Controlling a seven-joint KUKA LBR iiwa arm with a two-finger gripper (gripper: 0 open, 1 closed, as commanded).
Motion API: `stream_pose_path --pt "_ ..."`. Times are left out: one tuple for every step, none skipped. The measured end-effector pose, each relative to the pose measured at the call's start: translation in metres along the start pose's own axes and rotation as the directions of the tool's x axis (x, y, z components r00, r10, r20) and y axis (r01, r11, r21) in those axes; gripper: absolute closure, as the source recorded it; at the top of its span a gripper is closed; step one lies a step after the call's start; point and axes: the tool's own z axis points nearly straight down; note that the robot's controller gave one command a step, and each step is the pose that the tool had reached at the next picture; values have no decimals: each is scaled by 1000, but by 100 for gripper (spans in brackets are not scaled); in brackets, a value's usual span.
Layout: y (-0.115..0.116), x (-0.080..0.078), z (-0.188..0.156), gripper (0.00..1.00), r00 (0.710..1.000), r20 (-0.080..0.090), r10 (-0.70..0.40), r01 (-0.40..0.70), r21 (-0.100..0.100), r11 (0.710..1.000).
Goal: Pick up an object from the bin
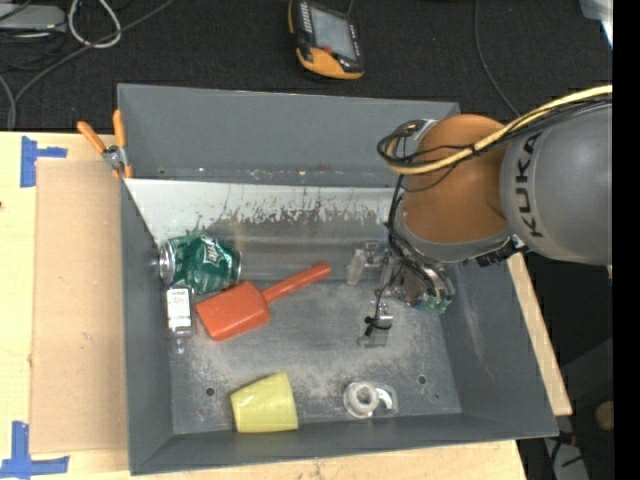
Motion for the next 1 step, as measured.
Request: stream_pose_path --pt "0 -2 -4 0 1000 7 0 0 0 1000"
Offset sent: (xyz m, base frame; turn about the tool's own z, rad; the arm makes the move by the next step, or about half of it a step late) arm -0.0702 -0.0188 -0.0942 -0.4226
